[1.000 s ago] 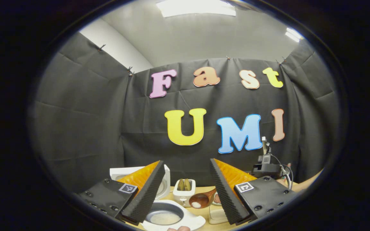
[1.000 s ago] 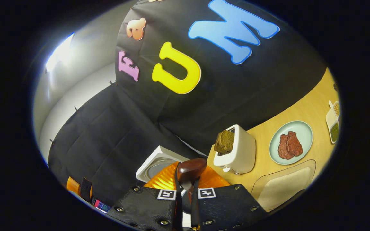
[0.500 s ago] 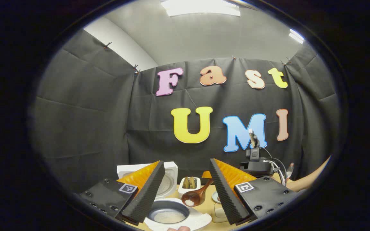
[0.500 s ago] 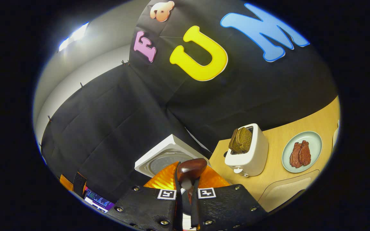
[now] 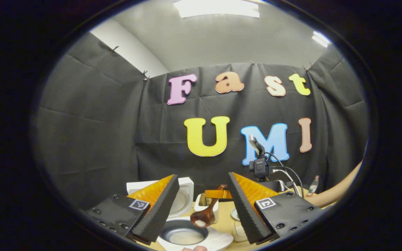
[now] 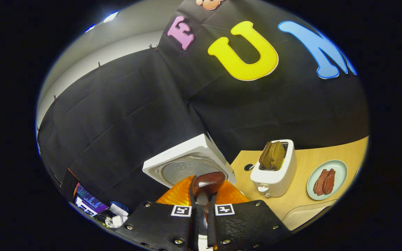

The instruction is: Close the left gripper, press the button to open the rice cooker; take a wooden spoon from the chopstick holder with the right hand, scoop a spoonful of rice and pour it into the rice cooker, then put the wooden spoon back into the chopstick holder.

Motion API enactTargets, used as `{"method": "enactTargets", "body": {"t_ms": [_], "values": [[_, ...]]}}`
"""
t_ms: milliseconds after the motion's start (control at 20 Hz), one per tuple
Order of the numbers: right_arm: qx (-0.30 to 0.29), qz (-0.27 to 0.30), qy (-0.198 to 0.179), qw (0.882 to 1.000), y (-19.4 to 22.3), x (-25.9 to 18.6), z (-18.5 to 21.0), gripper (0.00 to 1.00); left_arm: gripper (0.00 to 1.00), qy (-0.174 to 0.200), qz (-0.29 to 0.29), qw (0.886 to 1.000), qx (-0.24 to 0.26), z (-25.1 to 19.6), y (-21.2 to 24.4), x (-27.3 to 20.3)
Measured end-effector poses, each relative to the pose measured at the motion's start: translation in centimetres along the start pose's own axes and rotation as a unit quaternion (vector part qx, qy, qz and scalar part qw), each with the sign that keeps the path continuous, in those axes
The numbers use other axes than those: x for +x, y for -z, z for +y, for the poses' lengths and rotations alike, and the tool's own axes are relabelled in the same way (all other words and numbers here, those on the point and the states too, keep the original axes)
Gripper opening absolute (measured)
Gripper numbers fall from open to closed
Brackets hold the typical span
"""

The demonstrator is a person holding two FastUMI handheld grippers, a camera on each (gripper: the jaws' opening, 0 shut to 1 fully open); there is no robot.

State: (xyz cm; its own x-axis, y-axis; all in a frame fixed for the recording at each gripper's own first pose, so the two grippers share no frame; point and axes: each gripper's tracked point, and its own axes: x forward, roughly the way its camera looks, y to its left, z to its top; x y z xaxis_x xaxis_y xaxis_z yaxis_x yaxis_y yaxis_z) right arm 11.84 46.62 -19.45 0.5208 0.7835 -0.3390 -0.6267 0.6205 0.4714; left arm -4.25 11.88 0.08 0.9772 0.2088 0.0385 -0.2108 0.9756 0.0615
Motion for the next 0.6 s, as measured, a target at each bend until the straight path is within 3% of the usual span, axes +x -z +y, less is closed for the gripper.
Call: {"method": "enactTargets", "body": {"t_ms": [300, 600], "values": [[-0.07, 0.01, 0.004, 0.997, 0.2, 0.9, 1.3, 0.1, 0.98, 0.006, -0.005, 1.0, -0.004, -0.2, -0.2, 0.0], [-0.098, 0.013, -0.002, 0.995, 0.2, 1.5, 2.7, 0.1, 0.95, -0.001, -0.002, 1.0, -0.004, 0.1, 0.0, -0.2]]}}
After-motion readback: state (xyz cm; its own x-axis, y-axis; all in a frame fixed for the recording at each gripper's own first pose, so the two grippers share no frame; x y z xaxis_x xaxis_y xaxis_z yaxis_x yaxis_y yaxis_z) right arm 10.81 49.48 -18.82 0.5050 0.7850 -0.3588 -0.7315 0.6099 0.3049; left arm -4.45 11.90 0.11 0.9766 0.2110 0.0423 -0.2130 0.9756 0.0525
